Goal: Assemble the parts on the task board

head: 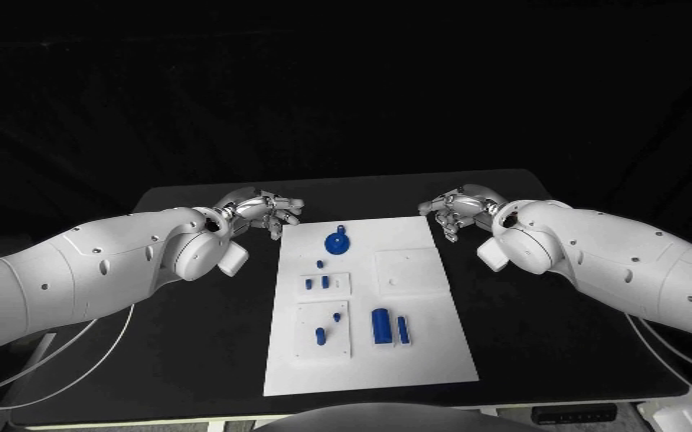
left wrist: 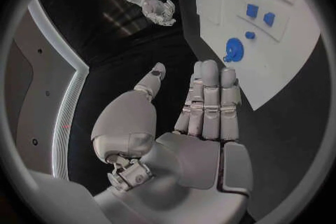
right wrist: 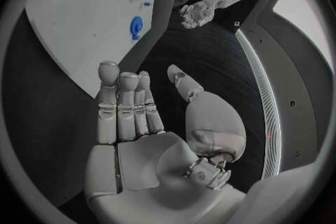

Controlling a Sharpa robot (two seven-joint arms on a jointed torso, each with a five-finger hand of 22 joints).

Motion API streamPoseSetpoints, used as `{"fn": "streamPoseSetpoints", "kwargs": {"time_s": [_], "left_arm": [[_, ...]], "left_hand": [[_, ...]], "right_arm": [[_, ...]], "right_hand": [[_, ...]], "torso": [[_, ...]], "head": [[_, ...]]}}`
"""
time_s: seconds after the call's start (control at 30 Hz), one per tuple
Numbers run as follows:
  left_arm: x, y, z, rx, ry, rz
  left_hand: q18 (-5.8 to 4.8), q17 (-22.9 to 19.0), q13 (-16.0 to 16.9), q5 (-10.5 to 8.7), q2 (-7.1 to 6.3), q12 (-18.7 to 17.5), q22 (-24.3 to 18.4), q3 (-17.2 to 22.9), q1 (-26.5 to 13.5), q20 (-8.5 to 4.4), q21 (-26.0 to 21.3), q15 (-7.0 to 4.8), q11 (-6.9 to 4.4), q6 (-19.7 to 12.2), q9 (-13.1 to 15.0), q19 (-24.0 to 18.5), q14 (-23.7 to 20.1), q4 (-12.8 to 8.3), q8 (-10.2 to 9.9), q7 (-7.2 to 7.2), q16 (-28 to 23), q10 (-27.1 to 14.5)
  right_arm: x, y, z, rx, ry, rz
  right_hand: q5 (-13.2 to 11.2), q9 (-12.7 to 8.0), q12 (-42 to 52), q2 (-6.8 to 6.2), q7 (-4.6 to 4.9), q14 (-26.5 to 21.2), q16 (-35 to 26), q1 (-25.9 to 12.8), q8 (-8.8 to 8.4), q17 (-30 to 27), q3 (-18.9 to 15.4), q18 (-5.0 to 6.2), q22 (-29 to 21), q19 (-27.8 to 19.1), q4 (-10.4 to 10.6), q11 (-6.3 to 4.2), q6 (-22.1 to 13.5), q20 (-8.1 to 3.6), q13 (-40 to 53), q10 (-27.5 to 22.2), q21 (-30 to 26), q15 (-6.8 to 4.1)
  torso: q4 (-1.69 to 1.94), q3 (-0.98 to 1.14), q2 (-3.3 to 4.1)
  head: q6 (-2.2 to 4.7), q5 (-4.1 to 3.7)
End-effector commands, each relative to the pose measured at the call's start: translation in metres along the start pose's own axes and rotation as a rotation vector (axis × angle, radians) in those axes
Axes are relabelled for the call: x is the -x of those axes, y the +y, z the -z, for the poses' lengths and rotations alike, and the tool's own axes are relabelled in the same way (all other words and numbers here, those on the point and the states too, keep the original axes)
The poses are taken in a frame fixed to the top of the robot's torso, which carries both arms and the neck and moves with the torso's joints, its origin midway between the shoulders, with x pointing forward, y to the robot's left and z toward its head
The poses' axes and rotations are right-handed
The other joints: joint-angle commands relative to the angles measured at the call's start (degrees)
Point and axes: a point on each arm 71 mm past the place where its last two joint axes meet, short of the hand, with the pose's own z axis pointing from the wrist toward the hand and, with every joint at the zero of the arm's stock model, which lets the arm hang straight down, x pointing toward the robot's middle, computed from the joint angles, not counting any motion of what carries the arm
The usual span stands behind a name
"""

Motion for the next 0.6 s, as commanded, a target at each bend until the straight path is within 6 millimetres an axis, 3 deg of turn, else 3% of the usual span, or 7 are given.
{"fn": "streamPoseSetpoints", "kwargs": {"time_s": [0.03,0.17,0.27,0.3,0.37,0.5,0.6], "left_arm": [[0.008,-0.014,-0.003,-0.056,-0.036,0.024],[0.022,-0.034,-0.012,-0.104,-0.105,0.047],[0.03,-0.041,-0.021,-0.128,-0.169,0.091],[0.032,-0.042,-0.024,-0.133,-0.189,0.105],[0.036,-0.045,-0.029,-0.143,-0.22,0.141],[0.037,-0.05,-0.036,-0.171,-0.232,0.181],[0.035,-0.053,-0.04,-0.187,-0.224,0.196]], "left_hand": [[3.23,0.07,0.08,0.05,0.32,0.3,0.09,0.05,0.42,-0.52,-0.26,-0.08,0.04,0.13,-0.06,-0.01,-0.21,-0.37,0.34,-0.22,-0.21,0.29],[3.11,-0.04,0.04,0.09,0.4,0.23,0.07,0.17,0.55,-0.43,-0.48,0.02,0.13,0.15,-0.1,-0.21,-0.53,-0.52,0.36,-0.17,-0.5,0.14],[2.51,-1.32,-0.07,0.16,0.5,0.06,-0.54,0.55,0.48,0.21,-2.32,0.61,0.62,0.05,-0.22,-2.18,-3.01,-0.77,0.36,-0.03,-3.28,-0.22],[2.15,-2.17,-0.13,0.25,0.61,-0.05,-1.1,0.85,0.4,0.62,-3.59,1.04,0.89,-0.05,-0.27,-3.3,-4.15,-0.85,0.35,0.03,-5.06,-0.47],[1.16,-4.57,-0.59,0.56,0.66,-0.95,-2.81,1.56,0.05,2.09,-7.25,2.76,2.05,-0.47,-0.37,-6.73,-8.03,-1.1,0.27,0.19,-10.3,-2.11],[0.36,-8.68,-2.4,0.82,0.48,-3.86,-5.42,2.75,-0.23,6.53,-13.36,7.61,4.24,-3.01,-0.84,-13.0,-15.37,-1.76,-0.65,0.29,-20.46,-7.09],[0.32,-11.62,-4.75,0.95,0.34,-4.68,-6.64,3.03,-0.24,9.69,-17.55,10.55,3.75,-5.93,-1.46,-18.79,-23.05,-1.78,-1.8,-1.37,-27.72,-12.53]], "right_arm": [[0.007,0.009,-0.009,0.087,-0.029,-0.099],[0.013,0.017,-0.023,0.128,-0.055,-0.175],[0.015,0.019,-0.029,0.148,-0.065,-0.221],[0.015,0.018,-0.03,0.151,-0.068,-0.237],[0.014,0.016,-0.033,0.159,-0.074,-0.271],[0.014,0.015,-0.035,0.179,-0.087,-0.31],[0.016,0.016,-0.036,0.196,-0.103,-0.334]], "right_hand": [[0.39,0.12,-2.53,0.37,0.34,-1.26,-4.25,0.04,-0.02,-2.26,0.2,5.61,-2.79,-1.6,-0.14,0.36,-0.5,1.63,-2.93,-1.36,-4.06,0.5],[0.96,0.29,-11.1,0.79,1.29,-4.6,-14.96,0.05,0.08,-7.93,0.43,5.15,-9.52,-6.64,-0.43,1.76,-1.45,5.38,-12.15,-3.8,-13.42,3.49],[1.8,0.22,-20.52,1.01,2.49,-10.96,-23.36,-0.5,-0.29,-12.75,1.48,3.55,-14.46,-14.82,-0.58,4.46,-2.95,8.24,-20.49,-7.4,-21.16,8.09],[2.09,0.14,-23.4,1.04,2.44,-12.64,-25.71,-0.27,-0.5,-14.25,1.67,3.21,-15.87,-16.8,-0.48,5.33,-3.64,9.0,-23.24,-8.38,-23.16,8.91],[2.05,-0.15,-28.81,1.36,2.49,-13.98,-29.98,0.33,-0.61,-17.66,1.03,3.2,-19.04,-19.24,-0.8,6.59,-4.69,10.54,-30.26,-7.13,-26.82,10.54],[2.2,-1.22,-34.01,1.58,2.02,-18.27,-35.0,1.37,-1.15,-21.57,-0.28,2.69,-22.12,-23.65,-0.73,6.8,-6.43,12.37,-37.27,-7.38,-31.07,11.8],[2.25,-1.97,-37.26,1.78,1.28,-21.44,-37.75,1.85,-1.39,-24.26,-1.69,2.22,-22.84,-26.44,-0.77,6.68,-7.64,13.08,-41.47,-8.26,-32.81,12.4]], "torso": [[-0.18,-0.3,-0.58],[-0.26,-0.27,-0.99],[-0.14,-0.11,-1.41],[-0.08,-0.05,-1.55],[0.01,0.0,-1.72],[-0.01,0.03,-1.97],[0.08,0.14,-2.0]], "head": [[2.15,0.06],[3.87,0.79],[4.69,0.97],[4.92,0.96],[5.66,0.95],[6.47,1.15],[7.08,1.38]]}}
